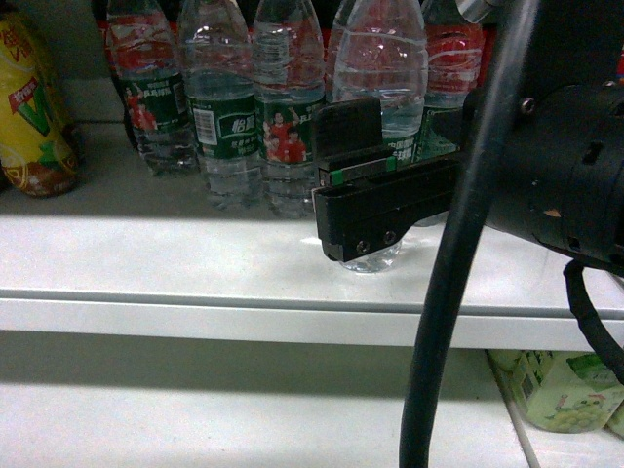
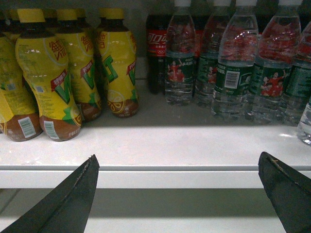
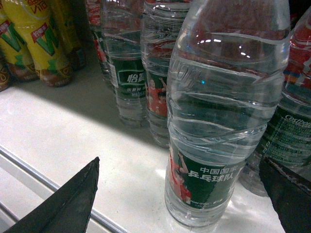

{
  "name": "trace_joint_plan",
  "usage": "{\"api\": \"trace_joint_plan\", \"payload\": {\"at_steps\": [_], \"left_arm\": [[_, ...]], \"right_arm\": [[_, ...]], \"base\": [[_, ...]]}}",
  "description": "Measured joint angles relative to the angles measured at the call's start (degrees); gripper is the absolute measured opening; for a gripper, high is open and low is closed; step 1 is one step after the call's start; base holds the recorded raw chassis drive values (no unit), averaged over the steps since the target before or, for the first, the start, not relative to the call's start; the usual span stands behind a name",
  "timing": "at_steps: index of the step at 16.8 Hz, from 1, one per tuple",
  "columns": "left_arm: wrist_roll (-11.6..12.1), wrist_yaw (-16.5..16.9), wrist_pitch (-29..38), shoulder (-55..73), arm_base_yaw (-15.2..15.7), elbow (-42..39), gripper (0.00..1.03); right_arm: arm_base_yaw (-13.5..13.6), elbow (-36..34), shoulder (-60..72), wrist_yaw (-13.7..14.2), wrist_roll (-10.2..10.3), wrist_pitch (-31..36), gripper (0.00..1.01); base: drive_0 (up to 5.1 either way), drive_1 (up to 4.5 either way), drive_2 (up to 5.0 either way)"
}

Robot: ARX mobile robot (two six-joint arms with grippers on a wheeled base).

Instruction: Move water from second to third shelf

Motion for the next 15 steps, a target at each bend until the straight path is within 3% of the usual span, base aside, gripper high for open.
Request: {"api": "trace_joint_plan", "payload": {"at_steps": [5,7,15], "left_arm": [[0.0,0.0,0.0,0.0,-0.02,0.0,0.98],[0.0,0.0,0.0,0.0,0.0,0.0,0.98],[0.0,0.0,0.0,0.0,0.0,0.0,0.98]], "right_arm": [[-0.74,4.63,4.85,0.66,0.11,-2.4,0.98],[-1.11,6.95,6.86,1.51,1.03,-3.76,0.98],[-1.22,13.25,11.69,7.5,3.82,-7.45,0.98]], "base": [[0.0,0.0,0.0],[0.0,0.0,0.0],[0.0,0.0,0.0]]}}
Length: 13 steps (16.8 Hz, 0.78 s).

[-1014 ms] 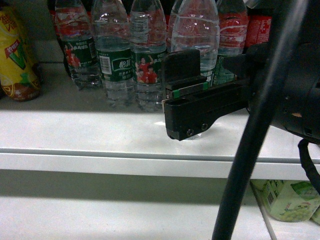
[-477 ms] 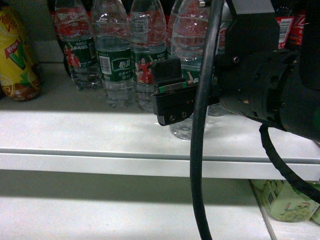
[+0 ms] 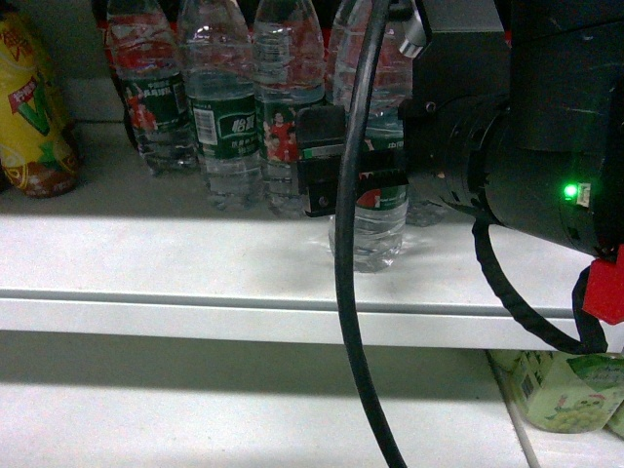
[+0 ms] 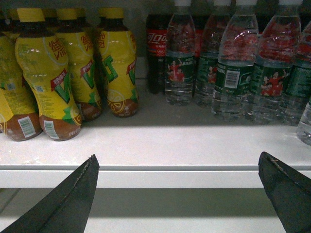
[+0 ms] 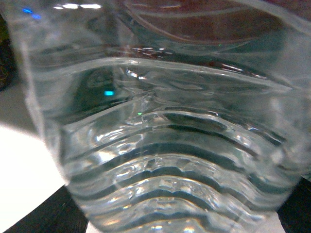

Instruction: Move water from second to third shelf

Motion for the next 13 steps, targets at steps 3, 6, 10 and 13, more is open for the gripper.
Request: {"api": "trace_joint_plan", "payload": {"at_steps": [3,6,10,13], "left_arm": [[0.0,0.0,0.0,0.0,-0.02,0.0,0.98],[0.0,0.0,0.0,0.0,0.0,0.0,0.98],[0.0,0.0,0.0,0.0,-0.02,0.0,0.98],[0.0,0.0,0.0,0.0,-0.02,0.0,0.98]], "right_arm": [[0.11,0.35,0.42,0.96,1.38,0.44,0.88],[0.24,0.42,0.42,1.2,2.08,0.9,0.58],[0.66,-0.63,-0.37,1.18,2.01,1.51,0.42],[1.29,-4.94,-4.31,0.79,1.33,1.46,0.41]], "base": [[0.0,0.0,0.0],[0.0,0.0,0.0],[0.0,0.0,0.0],[0.0,0.0,0.0]]}}
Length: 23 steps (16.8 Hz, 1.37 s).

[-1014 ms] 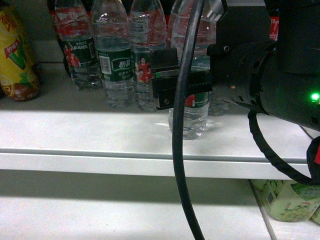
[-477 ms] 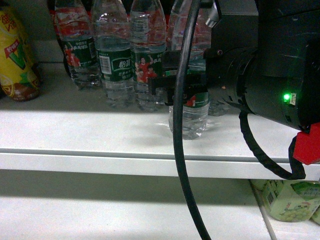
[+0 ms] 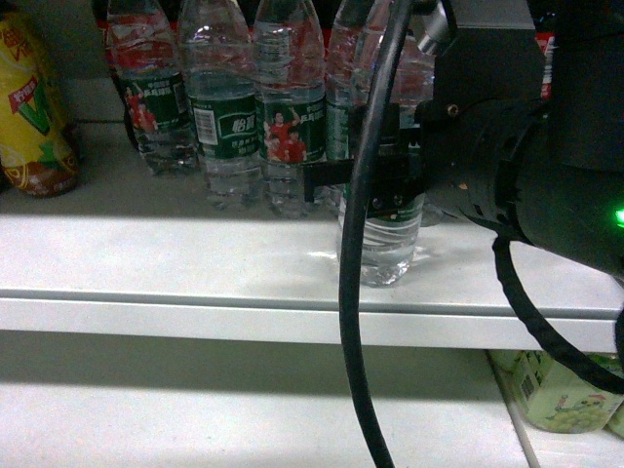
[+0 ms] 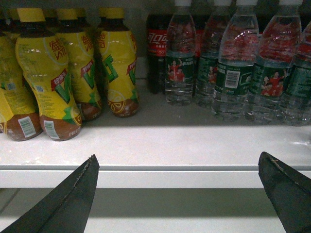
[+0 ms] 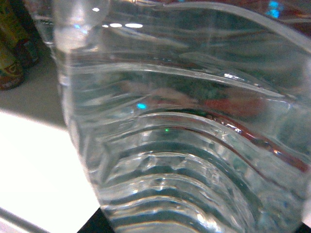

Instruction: Move water from second to third shelf

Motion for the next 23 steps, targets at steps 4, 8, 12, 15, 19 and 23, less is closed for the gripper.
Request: {"api": "trace_joint_plan", "payload": {"at_steps": [4,8,12,15,19,23], "left_arm": [[0.0,0.0,0.0,0.0,0.0,0.0,0.98],[0.0,0.0,0.0,0.0,0.02,0.0,0.98],[0.0,0.02,0.0,0.0,0.02,0.0,0.98],[0.0,0.0,0.0,0.0,0.0,0.0,0.98],[0.0,0.0,0.0,0.0,0.0,0.0,0.98],[0.0,0.0,0.0,0.0,0.0,0.0,0.98]], "right_arm": [[-0.04,-7.28,-7.67,-1.88,-1.97,-1.55,0.41],[-2.03,-15.78,-16.87,-5.29,-3.43,-2.84,0.41],[-6.25,-23.41,-28.74,-7.26,-3.37,-4.37,0.41],[-11.54,-26.69,-37.88,-10.97,-2.86,-8.74,0.41],[-19.69,-28.35,-49.88,-14.91,-2.29,-18.32,0.41],[-25.94,-28.35,-54.36,-16.06,-2.32,-23.04,0.41]], "base": [[0.0,0.0,0.0],[0.0,0.0,0.0],[0.0,0.0,0.0],[0.0,0.0,0.0],[0.0,0.0,0.0],[0.0,0.0,0.0]]}}
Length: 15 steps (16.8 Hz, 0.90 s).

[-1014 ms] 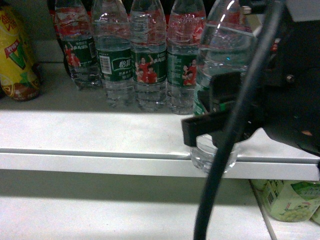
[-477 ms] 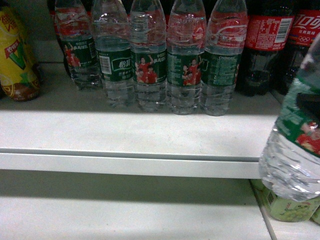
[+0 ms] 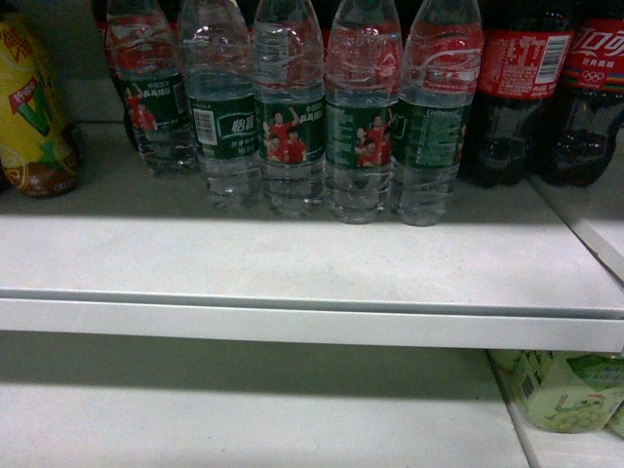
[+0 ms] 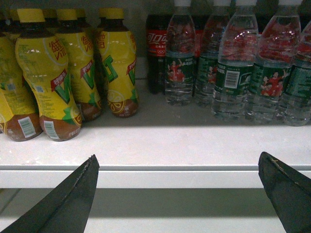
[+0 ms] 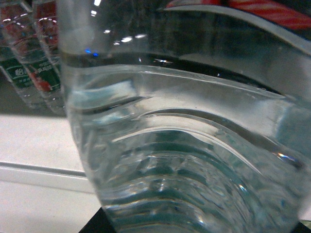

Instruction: Move water from second to third shelf

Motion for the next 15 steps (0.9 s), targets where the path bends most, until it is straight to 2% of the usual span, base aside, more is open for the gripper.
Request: {"api": "trace_joint_plan", "payload": {"at_steps": [2,8,15], "left_arm": [[0.0,0.0,0.0,0.0,0.02,0.0,0.98],[0.0,0.0,0.02,0.0,0.02,0.0,0.98],[0.0,0.0,0.0,0.0,0.02,0.0,0.98]], "right_arm": [[-1.31,0.0,-1.03,0.2,0.0,-0.59,0.41],[-2.69,-0.28,-3.87,-0.28,0.24,-3.1,0.41],[-2.97,-0.28,-4.11,0.13,0.31,-3.02,0.41]], "base": [[0.0,0.0,0.0],[0.0,0.0,0.0],[0.0,0.0,0.0]]}}
